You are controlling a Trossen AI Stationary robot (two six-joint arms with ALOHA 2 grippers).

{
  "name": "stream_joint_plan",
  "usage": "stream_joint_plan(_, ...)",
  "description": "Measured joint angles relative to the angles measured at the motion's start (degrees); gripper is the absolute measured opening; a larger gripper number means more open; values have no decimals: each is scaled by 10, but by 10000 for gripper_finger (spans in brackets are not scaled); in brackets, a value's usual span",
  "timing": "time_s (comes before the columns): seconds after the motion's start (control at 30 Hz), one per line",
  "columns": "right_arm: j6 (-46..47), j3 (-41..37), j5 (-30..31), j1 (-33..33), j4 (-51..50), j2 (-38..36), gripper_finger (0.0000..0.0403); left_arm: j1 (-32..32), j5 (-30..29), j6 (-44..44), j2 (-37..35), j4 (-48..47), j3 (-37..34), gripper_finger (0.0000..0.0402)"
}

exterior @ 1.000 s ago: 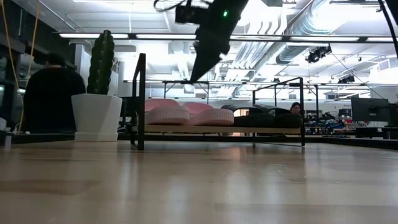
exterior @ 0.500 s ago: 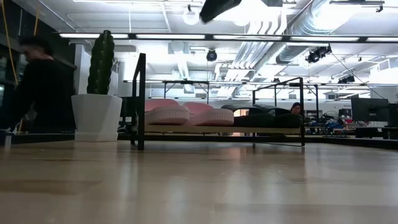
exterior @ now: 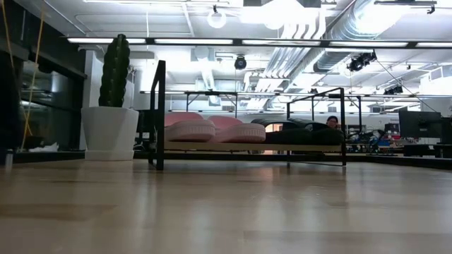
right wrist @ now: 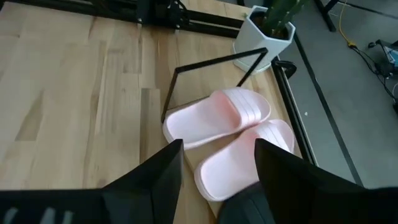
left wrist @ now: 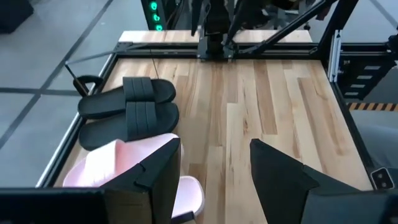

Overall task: Pick and place slides into the shelf
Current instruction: Return to Home Position

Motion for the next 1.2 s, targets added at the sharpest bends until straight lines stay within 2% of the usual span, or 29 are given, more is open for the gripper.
stream_joint_plan(0.47, -26, 0, -3, -1, -59, -80, 188, 0, 4, 40, -13, 17, 0, 177)
stream_joint_plan(0.87, -39, 0, -65, -1, -59, -170, 188, 0, 6, 51, -28, 22, 0, 177)
stream_joint_plan(1.2, -31, 0, -90, -1, -64, -256, 188, 0, 6, 48, -66, 16, 0, 177)
